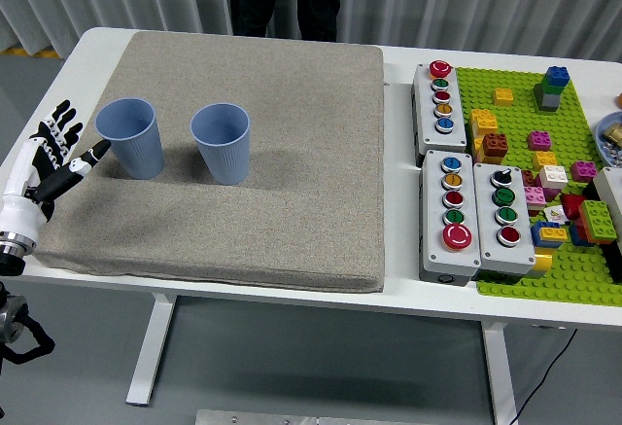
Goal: Pick cup pour cup place
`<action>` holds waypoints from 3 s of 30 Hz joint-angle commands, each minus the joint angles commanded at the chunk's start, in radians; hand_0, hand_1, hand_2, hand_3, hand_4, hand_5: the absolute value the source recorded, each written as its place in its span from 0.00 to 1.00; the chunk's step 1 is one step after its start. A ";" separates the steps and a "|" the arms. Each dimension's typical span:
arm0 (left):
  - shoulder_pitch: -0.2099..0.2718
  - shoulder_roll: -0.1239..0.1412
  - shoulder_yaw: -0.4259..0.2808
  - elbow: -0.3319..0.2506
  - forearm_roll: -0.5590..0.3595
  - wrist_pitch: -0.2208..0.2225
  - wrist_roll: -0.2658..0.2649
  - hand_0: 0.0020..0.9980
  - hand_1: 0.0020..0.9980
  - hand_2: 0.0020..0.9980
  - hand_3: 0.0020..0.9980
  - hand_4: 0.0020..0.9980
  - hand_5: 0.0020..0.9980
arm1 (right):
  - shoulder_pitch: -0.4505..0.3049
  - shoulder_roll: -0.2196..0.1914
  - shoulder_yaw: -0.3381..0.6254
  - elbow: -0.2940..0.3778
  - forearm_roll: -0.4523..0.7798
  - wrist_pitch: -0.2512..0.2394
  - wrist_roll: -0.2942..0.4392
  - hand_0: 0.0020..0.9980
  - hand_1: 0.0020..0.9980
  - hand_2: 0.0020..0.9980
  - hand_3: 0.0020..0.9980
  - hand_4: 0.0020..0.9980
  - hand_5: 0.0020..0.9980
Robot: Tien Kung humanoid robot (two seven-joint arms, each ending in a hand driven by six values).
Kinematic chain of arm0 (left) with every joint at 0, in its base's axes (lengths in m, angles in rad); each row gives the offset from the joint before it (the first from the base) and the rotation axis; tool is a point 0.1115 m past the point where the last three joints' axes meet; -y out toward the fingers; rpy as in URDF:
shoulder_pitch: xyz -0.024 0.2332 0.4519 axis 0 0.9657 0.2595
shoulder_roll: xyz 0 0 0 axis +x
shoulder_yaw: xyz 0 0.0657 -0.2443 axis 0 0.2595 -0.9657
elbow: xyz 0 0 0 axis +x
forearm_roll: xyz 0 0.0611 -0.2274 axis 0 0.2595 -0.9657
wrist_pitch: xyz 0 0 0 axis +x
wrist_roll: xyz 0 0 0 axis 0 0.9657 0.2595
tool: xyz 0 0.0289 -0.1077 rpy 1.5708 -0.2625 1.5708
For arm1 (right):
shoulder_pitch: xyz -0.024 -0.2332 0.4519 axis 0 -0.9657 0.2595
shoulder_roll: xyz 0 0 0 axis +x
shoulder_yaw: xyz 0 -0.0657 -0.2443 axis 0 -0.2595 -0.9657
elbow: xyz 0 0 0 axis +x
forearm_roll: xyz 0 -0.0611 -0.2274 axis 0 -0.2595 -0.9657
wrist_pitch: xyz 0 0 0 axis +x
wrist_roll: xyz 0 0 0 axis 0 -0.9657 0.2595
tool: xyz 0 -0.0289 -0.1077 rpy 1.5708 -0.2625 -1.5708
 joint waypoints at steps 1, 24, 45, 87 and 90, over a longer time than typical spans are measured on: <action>0.000 0.000 0.000 -0.001 0.001 -0.001 0.000 0.94 0.93 1.00 1.00 0.91 0.13 | -0.001 0.000 0.000 0.000 0.000 0.000 0.000 0.68 0.68 0.70 0.65 0.44 0.17; -0.020 -0.013 0.053 0.047 -0.088 -0.022 -0.008 0.94 0.93 1.00 1.00 0.96 0.25 | -0.001 0.003 -0.004 0.000 0.009 0.002 0.002 0.68 0.68 0.70 0.65 0.44 0.17; -0.035 -0.022 0.091 0.066 -0.080 -0.012 -0.002 0.94 0.93 1.00 1.00 0.98 0.31 | 0.004 0.003 -0.005 0.000 0.013 0.001 0.002 0.68 0.68 0.70 0.65 0.44 0.17; -0.115 -0.042 0.116 0.174 -0.009 0.013 0.007 0.94 0.93 1.00 1.00 1.00 0.38 | 0.007 0.004 -0.015 0.000 0.025 0.003 0.004 0.68 0.68 0.70 0.65 0.44 0.17; -0.120 -0.043 0.119 0.175 -0.004 0.013 0.008 0.94 0.93 1.00 1.00 1.00 0.38 | 0.007 0.004 -0.014 0.000 0.024 0.003 0.004 0.68 0.68 0.70 0.65 0.44 0.17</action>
